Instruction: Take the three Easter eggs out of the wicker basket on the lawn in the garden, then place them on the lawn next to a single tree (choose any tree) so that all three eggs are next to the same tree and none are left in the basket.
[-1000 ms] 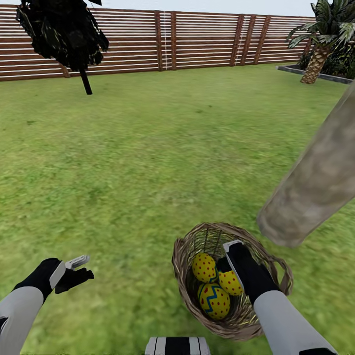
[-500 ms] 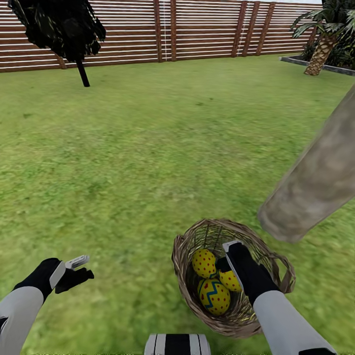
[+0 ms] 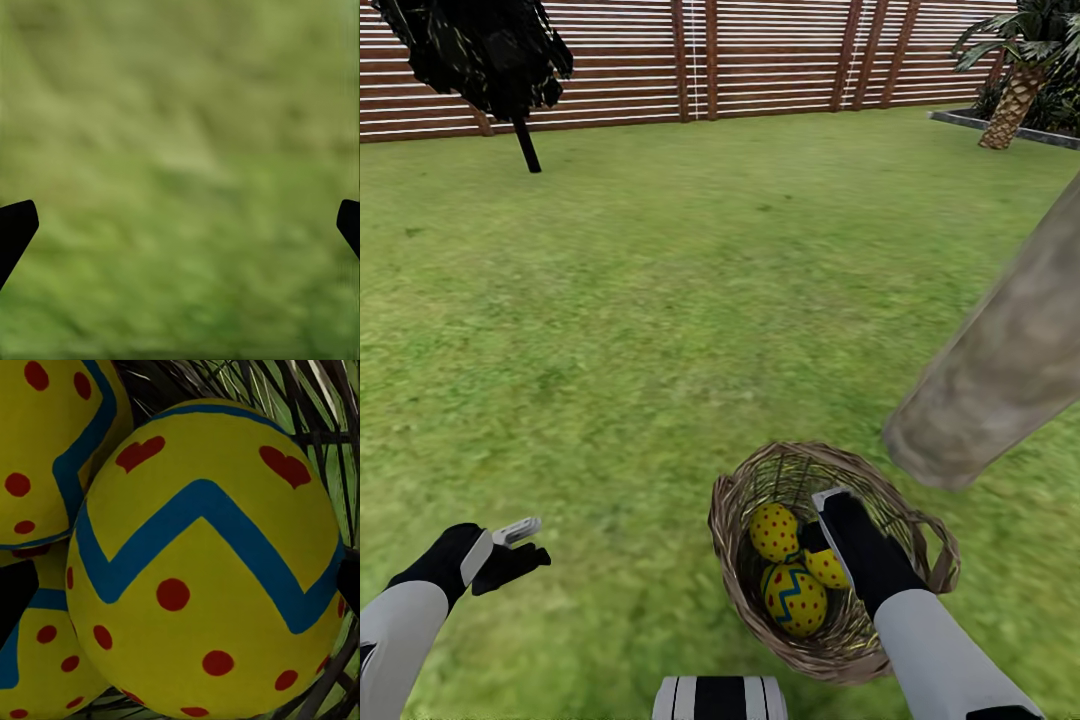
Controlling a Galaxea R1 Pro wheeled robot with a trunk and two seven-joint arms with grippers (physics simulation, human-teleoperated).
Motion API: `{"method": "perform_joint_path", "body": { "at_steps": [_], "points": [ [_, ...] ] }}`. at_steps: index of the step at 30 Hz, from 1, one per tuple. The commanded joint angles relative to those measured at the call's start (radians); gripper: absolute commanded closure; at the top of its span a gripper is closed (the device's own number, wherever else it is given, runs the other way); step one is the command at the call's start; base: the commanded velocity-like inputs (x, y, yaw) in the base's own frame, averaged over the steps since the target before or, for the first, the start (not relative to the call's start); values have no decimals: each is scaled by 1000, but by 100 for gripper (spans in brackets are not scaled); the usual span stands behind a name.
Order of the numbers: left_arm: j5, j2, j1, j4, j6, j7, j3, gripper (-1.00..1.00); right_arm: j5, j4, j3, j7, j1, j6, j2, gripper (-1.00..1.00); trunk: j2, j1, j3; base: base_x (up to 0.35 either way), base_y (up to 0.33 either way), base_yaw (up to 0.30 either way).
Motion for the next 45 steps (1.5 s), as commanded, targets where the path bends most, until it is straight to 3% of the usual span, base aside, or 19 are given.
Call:
{"method": "perform_joint_path", "body": {
  "at_steps": [1,9,17,18,31,45],
  "points": [
    [6,0,0,-1,6,1,3,-100,7,-1,1,4,0,5,0,-100,-1,0,-5,0,0,0],
    [6,0,0,-1,6,1,3,-100,9,-1,1,3,0,6,2,-100,-1,2,-16,0,0,0],
    [6,0,0,-1,6,1,3,-100,8,-2,2,4,0,6,7,-100,-3,5,-47,0,0,0],
    [6,0,0,-1,6,1,3,-100,8,-2,3,4,0,6,7,100,-3,6,-51,0,0,0],
    [6,-2,0,-10,9,2,3,-100,6,-4,3,7,0,6,11,100,-3,6,-51,0,0,0],
    [6,-3,0,-9,9,4,2,-100,6,-4,3,7,0,6,10,100,0,-1,3,0,0,0]
  ]
}}
